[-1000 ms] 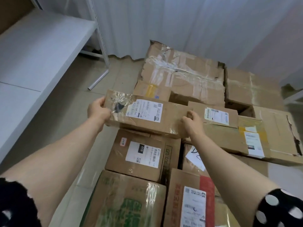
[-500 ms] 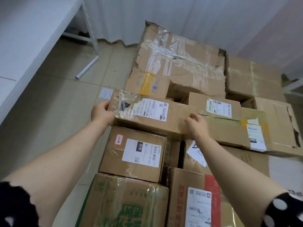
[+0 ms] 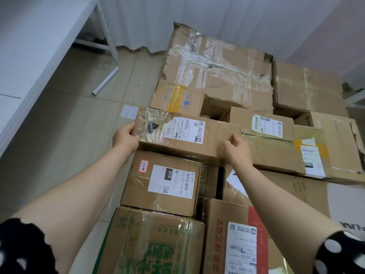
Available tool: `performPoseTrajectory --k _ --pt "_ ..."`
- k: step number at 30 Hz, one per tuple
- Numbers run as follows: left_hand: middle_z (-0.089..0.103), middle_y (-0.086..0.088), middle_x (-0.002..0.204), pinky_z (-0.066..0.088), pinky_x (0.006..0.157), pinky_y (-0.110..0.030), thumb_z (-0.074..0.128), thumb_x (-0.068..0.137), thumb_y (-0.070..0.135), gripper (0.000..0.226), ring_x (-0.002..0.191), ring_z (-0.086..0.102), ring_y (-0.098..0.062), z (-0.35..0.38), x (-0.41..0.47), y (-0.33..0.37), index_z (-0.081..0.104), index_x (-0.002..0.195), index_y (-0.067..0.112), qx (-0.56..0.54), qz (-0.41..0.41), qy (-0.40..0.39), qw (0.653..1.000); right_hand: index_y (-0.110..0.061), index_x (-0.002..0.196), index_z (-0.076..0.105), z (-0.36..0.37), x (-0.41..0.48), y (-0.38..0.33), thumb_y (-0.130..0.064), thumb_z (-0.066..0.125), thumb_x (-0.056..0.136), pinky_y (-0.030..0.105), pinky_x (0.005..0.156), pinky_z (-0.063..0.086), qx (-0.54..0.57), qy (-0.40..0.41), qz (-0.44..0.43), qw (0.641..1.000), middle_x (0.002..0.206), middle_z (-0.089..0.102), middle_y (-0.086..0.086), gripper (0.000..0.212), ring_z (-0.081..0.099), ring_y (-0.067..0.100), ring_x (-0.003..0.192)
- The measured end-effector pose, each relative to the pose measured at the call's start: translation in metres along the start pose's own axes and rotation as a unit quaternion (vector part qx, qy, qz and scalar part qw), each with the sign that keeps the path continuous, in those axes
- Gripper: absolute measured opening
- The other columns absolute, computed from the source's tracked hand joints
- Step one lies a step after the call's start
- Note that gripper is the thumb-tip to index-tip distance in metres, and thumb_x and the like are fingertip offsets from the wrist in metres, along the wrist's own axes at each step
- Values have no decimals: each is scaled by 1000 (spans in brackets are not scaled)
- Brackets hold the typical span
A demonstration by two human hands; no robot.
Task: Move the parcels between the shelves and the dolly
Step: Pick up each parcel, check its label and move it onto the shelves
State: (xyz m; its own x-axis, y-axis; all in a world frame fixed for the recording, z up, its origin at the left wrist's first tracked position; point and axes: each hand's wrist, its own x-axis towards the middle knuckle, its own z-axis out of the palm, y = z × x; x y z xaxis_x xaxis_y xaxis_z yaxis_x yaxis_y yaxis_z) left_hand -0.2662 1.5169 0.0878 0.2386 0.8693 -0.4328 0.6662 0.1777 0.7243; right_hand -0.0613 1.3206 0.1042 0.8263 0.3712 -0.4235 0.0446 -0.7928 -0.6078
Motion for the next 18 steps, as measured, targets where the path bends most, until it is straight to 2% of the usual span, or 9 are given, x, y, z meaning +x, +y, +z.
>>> performPoseTrajectory --k 4,7,10,13,15,18 --pt "48 -8 142 45 96 -37 43 97 10 57 121 50 -31 3 2 0 28 150 23 142 -9 -10 990 -20 147 33 -1 -9 -3 -40 45 94 47 110 35 -47 -20 8 999 156 21 6 59 30 29 139" --pt "42 -19 141 38 104 -47 50 95 19 67 127 42 -39 7 -12 15 16 152 21 262 -19 14 965 -18 147 33 -10 -25 -3 -40 46 96 42 113 26 -49 -38 9 998 159 12 7 57 21 28 144" --pt "28 -16 150 29 110 -52 53 92 20 67 135 30 -37 14 -49 44 19 149 29 310 20 -3 950 -19 148 32 -32 -53 -1 -41 50 95 41 113 25 -51 -55 1 997 158 19 7 60 19 24 145" --pt "18 -10 156 21 113 -55 51 90 22 68 142 20 -34 21 -95 73 19 150 34 358 88 -78 926 -18 147 33 -64 -85 -2 -38 58 90 39 108 32 -56 -71 -9 996 152 32 5 66 33 24 139" --pt "21 -9 155 25 111 -55 53 89 27 72 141 22 -31 26 -131 93 17 150 34 388 136 -120 903 -17 147 34 -91 -107 -3 -35 64 85 36 107 33 -66 -76 -21 995 149 37 5 70 37 24 136" --pt "25 -8 153 32 109 -51 56 89 33 73 139 26 -29 36 -192 121 17 151 34 411 202 -169 873 -19 148 30 -137 -142 2 -37 69 81 39 113 30 -125 -72 -55 988 150 35 6 80 33 23 138"
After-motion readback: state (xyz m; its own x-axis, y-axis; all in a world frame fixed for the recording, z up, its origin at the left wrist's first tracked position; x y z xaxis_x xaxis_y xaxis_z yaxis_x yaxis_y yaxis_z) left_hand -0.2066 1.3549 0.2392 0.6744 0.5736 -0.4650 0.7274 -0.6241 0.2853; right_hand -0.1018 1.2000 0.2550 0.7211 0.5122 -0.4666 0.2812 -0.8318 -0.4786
